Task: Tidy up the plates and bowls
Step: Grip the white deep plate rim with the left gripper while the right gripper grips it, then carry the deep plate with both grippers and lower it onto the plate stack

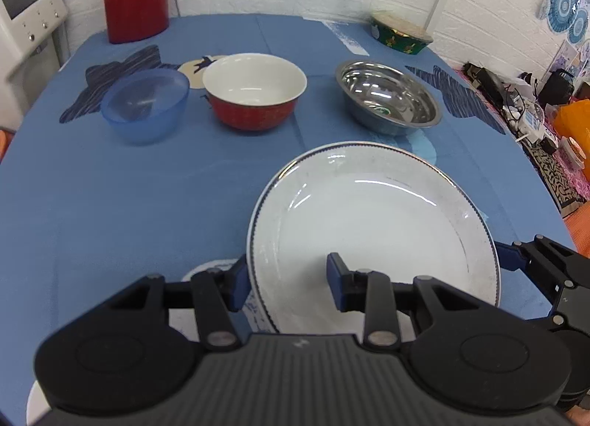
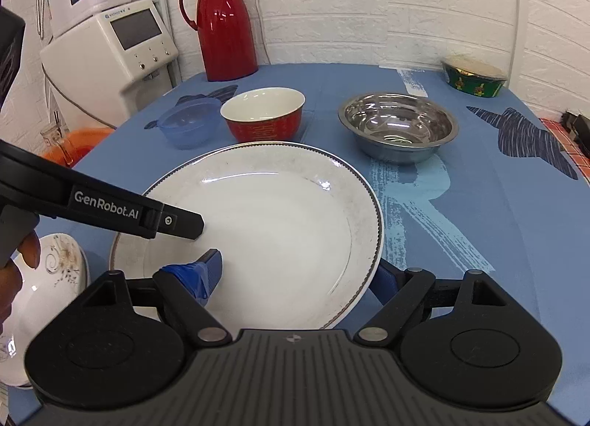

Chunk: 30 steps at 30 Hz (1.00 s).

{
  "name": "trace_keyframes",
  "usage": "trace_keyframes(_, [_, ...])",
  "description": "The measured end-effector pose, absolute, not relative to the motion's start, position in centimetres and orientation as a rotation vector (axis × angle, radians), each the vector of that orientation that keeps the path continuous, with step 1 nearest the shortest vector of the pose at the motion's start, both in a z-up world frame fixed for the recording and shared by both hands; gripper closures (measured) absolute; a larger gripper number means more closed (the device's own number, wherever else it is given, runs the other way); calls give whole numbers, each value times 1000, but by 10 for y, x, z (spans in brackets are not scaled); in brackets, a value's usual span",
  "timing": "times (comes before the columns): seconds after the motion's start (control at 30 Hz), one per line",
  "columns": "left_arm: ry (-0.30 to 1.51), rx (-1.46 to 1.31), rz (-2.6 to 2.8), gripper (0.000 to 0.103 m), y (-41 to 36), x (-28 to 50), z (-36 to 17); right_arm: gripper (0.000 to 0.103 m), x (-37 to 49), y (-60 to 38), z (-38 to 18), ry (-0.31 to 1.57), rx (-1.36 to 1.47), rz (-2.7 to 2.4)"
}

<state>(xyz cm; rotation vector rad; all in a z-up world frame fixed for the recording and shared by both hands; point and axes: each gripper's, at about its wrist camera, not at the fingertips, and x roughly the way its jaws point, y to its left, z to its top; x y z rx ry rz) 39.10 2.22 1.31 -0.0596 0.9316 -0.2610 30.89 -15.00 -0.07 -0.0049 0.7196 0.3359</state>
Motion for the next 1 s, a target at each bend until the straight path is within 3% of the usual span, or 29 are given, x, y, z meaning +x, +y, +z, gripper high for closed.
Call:
trace_keyframes(0.3, [865, -91, -294, 70, 26, 332, 35, 31, 246, -152, 18, 692, 27, 332])
trace_keyframes(0.57, [803, -122, -237, 70, 76, 277, 50, 31, 214, -111, 29, 666, 10, 433])
trace_keyframes(1.0, [873, -231, -1, 71, 191, 227, 2, 30, 209, -9, -2, 707, -47, 632])
